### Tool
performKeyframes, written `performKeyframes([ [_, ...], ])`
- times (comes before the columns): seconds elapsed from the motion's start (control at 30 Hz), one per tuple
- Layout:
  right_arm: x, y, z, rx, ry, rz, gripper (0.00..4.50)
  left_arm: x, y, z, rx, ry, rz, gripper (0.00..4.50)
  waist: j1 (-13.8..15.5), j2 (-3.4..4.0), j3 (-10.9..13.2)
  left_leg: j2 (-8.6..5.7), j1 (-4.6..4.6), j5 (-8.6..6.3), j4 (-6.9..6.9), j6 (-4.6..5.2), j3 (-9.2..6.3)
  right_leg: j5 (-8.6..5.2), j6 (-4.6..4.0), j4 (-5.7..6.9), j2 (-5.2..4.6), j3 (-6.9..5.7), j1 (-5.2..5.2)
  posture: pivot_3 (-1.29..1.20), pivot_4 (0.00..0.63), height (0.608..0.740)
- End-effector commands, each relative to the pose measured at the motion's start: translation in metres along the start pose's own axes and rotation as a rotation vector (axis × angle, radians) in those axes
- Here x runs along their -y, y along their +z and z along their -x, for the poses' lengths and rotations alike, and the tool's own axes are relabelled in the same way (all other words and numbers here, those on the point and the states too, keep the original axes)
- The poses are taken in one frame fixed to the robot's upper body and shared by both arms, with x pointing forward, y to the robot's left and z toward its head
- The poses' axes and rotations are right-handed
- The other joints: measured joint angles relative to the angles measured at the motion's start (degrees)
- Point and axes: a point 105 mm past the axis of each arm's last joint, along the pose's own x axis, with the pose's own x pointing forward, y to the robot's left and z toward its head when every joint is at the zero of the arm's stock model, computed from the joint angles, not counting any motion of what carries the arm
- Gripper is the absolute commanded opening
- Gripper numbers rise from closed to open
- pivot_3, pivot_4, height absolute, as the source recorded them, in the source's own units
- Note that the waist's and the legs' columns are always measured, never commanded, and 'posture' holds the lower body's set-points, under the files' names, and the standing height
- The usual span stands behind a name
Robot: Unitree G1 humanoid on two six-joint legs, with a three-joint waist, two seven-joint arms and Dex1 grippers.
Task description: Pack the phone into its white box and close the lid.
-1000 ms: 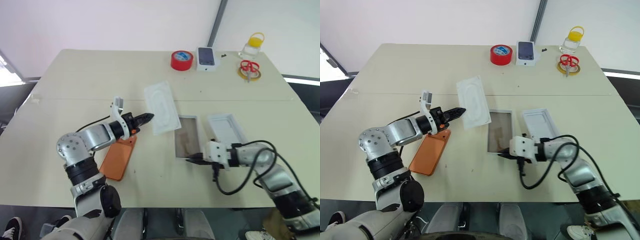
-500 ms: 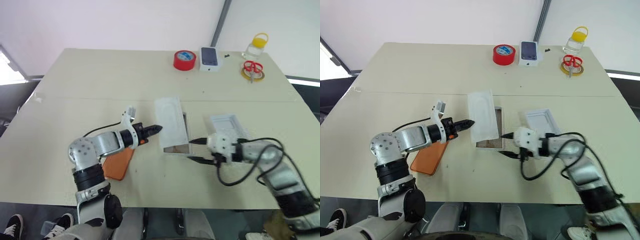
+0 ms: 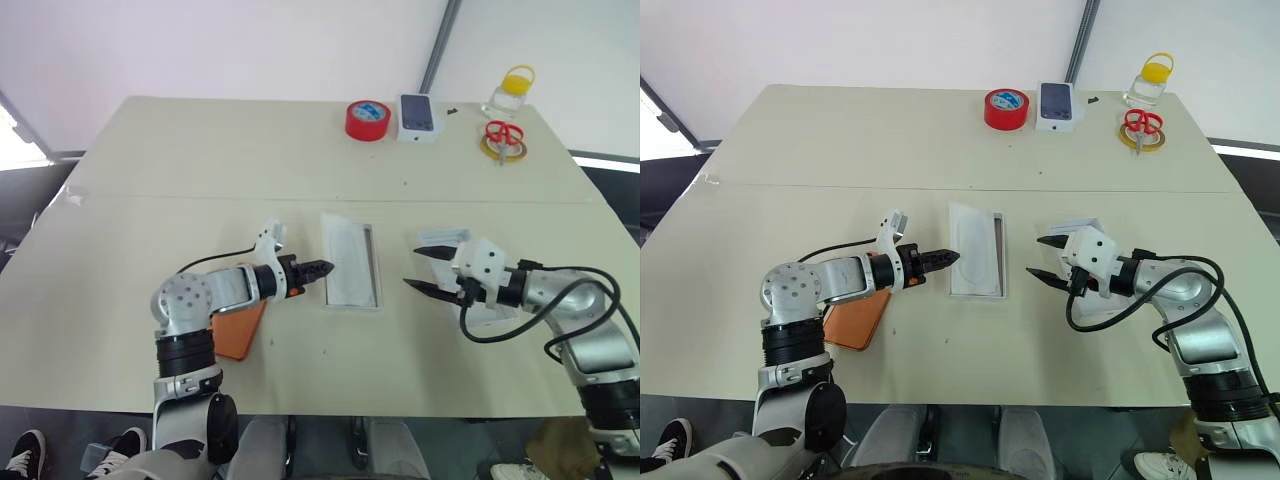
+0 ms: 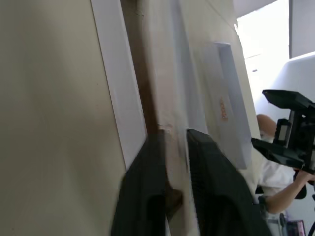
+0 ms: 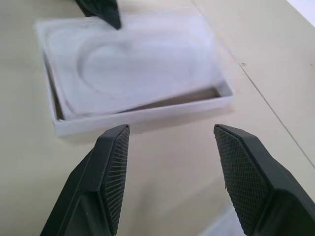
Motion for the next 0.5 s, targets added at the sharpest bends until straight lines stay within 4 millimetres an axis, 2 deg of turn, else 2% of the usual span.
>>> performKeyframes([
  [0.03, 0.007, 0.01, 0.001, 0.028, -0.025, 0.042, 2.88, 0.006, 0.008, -0.002, 0.02, -0.004, -0.035, 2.8, 0.0, 0.0, 0.0, 0.0, 0.02, 0.0, 0.01, 0.0, 0.0, 0.0, -0.01, 0.0, 0.0, 0.0, 0.02, 0.0, 0.15, 0.74],
  [0.13, 0.006, 0.02, -0.008, 0.086, -0.034, 0.025, 2.88, 0.012, 0.013, -0.003, 0.029, -0.015, -0.063, 2.8, -0.2, 0.0, 0.0, 0.02, 0.06, 0.0, 0.01, 0.0, -0.01, 0.0, -0.01, 0.01, 0.02, 0.0, 0.03, 0.0, 0.15, 0.74],
  [0.33, 0.002, 0.046, -0.044, 0.218, -0.06, -0.031, 2.88, 0.029, 0.027, 0.002, 0.084, -0.033, -0.17, 2.8, -0.2, 0.02, 0.0, 0.12, 0.0, 0.03, -0.03, -0.05, -0.02, 0.05, 0.08, 0.06, 0.13, 0.01, -0.09, 0.0, 0.15, 0.74],
  [0.37, 0.002, 0.049, -0.049, 0.234, -0.064, -0.041, 2.35, 0.03, 0.026, 0.003, 0.077, -0.027, -0.19, 2.86, -0.2, 0.03, 0.0, 0.12, -0.01, 0.03, -0.03, -0.06, -0.02, 0.07, 0.11, 0.06, 0.13, 0.01, -0.1, 0.0, 0.15, 0.74],
  [0.4, 0.003, 0.052, -0.054, 0.249, -0.068, -0.05, 2.06, 0.029, 0.024, 0.005, 0.069, -0.017, -0.201, 2.86, -0.2, 0.03, 0.0, 0.1, -0.03, 0.03, -0.03, -0.06, -0.01, 0.08, 0.12, 0.06, 0.11, 0.02, -0.12, 0.0, 0.15, 0.74],
  [0.5, 0.006, 0.057, -0.064, 0.263, -0.092, -0.053, 0.54, 0.024, 0.016, 0.01, 0.028, 0.018, -0.22, 2.86, -0.1, 0.05, 0.0, 0.07, -0.06, 0.03, -0.03, -0.06, -0.02, 0.11, 0.17, 0.05, 0.09, 0.02, -0.14, 0.0, 0.15, 0.74],
])
